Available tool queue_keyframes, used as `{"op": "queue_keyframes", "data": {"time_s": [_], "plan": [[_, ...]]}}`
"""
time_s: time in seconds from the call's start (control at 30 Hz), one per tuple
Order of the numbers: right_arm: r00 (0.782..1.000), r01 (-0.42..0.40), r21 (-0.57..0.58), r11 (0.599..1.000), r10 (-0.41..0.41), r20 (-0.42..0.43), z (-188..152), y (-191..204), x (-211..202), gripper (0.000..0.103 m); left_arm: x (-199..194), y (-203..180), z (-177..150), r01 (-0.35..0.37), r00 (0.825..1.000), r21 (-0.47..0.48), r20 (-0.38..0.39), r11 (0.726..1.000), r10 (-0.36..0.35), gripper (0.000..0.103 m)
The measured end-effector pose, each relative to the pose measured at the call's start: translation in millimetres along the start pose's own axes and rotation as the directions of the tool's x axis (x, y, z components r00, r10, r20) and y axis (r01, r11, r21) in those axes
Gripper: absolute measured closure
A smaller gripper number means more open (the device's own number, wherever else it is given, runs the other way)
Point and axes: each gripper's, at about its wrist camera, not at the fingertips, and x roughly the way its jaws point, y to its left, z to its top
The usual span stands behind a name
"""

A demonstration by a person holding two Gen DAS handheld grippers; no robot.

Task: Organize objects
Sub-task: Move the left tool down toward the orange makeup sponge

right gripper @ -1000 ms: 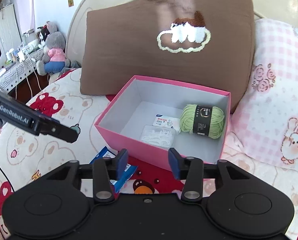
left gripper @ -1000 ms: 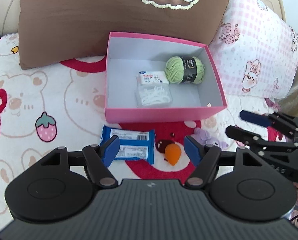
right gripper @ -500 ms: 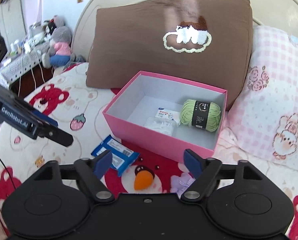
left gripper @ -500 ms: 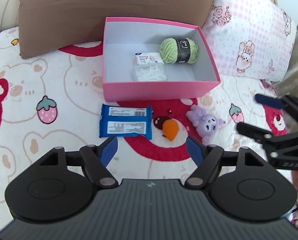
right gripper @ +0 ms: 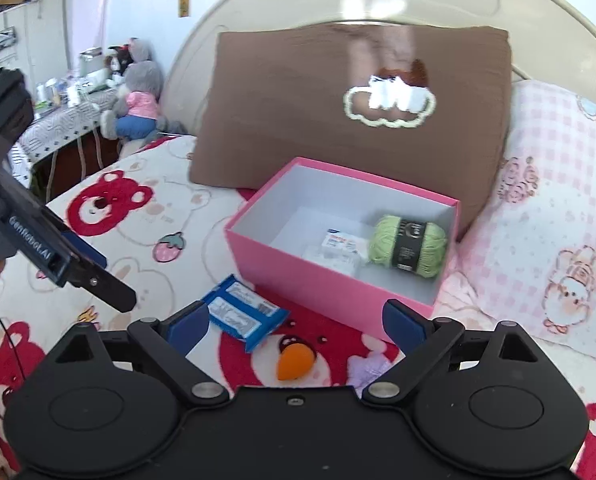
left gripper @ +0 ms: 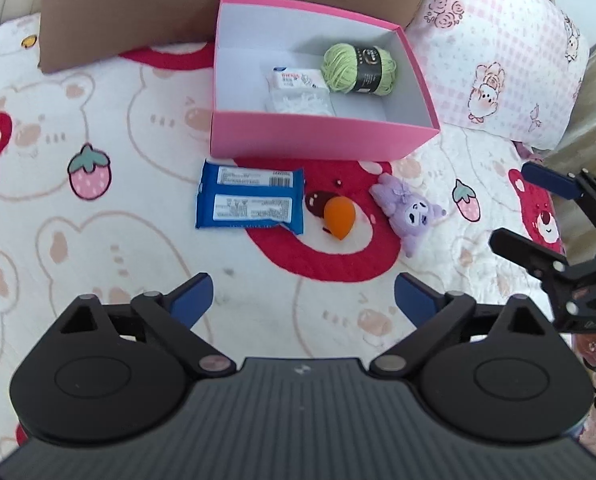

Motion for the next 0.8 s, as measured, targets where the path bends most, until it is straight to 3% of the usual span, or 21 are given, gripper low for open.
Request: {"op": "queue_keyframes", "data": {"time_s": [0.1,0.27,0.57,0.8], "plan": [[0.996,0.005,-0.020,1.000,-0.003,0.088,-6.4,5.3,-7.5,0.008,6.9,2.2,-6.6,-0.020,1.000,0.000,-0.003,1.000,0.020,0.003],[0.990,0.041,0.057,0.998,-0.048,0.135,-14.5,-1.3,-6.4,0.008,23.1,5.7,-14.1,-0.030,0.999,-0.010,-0.021,1.000,0.029,0.003],[0.996,0.085,0.152,0.985,-0.083,-0.026,-38.1,-25.2,24.5,0.008,48.9,11.1,-21.1,-0.043,0.999,-0.017,-0.017,0.999,0.043,0.003],[0.992,0.094,0.068,0.993,-0.087,-0.091,-53.0,-12.8,44.9,0.008,65.1,10.2,-22.2,-0.124,0.991,-0.007,0.058,0.992,0.124,0.003]]}}
